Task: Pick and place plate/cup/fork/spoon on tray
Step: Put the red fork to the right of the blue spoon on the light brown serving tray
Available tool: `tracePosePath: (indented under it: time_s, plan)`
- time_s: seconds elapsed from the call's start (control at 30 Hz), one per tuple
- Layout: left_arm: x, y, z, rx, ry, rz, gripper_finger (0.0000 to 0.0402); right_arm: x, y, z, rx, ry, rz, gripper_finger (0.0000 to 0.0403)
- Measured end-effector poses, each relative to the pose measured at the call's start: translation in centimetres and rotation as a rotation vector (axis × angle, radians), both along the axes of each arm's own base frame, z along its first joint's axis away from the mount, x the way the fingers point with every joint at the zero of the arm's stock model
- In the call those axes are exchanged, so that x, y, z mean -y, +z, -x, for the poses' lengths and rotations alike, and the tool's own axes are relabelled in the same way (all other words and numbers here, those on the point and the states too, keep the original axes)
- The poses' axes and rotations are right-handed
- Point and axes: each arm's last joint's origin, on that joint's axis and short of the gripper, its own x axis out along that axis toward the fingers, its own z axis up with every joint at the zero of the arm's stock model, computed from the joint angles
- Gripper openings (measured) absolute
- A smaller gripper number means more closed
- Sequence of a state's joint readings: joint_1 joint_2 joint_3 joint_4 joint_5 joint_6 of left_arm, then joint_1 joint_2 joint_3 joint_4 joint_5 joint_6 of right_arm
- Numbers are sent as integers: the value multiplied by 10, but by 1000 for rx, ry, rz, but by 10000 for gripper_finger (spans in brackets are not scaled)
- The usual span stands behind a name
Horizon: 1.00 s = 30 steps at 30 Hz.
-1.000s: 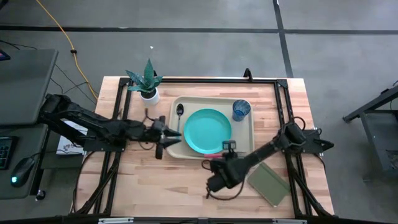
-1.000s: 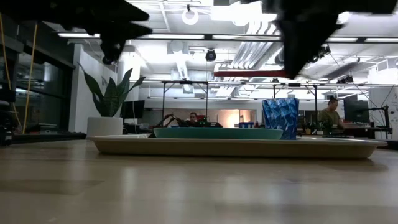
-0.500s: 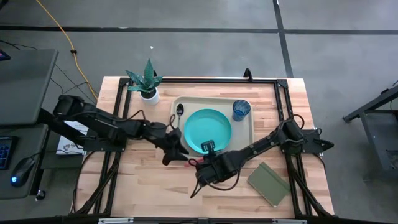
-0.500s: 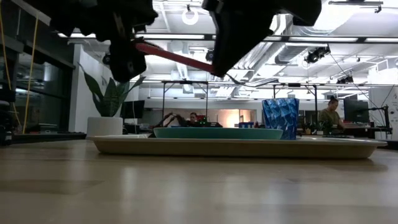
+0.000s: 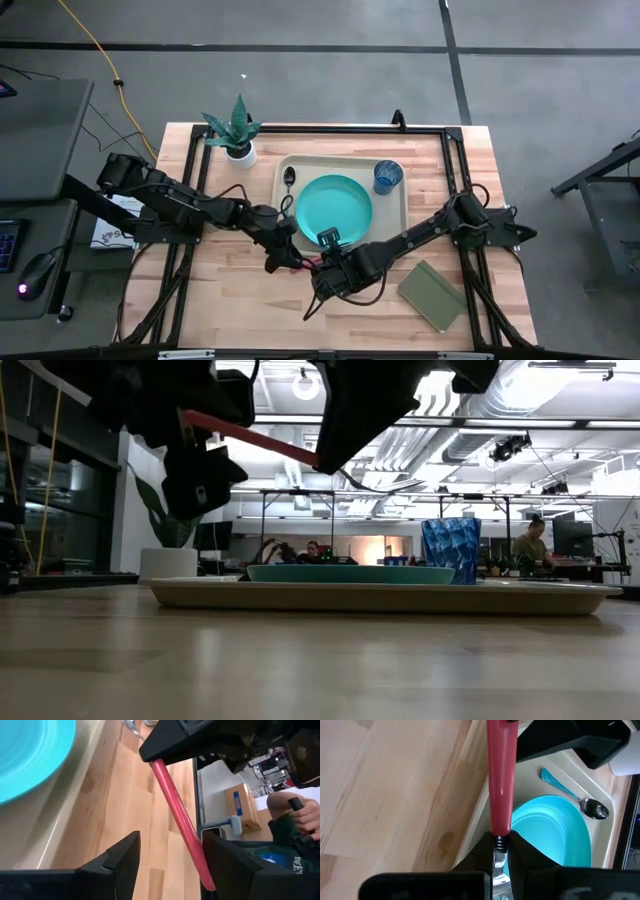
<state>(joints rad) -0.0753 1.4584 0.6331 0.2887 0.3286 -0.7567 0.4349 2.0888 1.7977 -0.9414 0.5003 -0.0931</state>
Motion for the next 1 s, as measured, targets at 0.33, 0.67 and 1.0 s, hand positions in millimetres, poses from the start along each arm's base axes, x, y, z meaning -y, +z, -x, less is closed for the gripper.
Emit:
tracePosePath:
  time_s: [0.33, 0.67, 1.0]
  plan:
    - [2, -1, 0, -24, 38, 33, 180, 19, 1, -8, 23, -90, -23, 9]
    - [1, 2, -2, 5, 94, 29, 116, 18, 0, -8, 15, -74, -46, 9]
    - [0, -1, -1, -17, 123, 20, 22, 18, 2, -8, 15, -77, -43, 9]
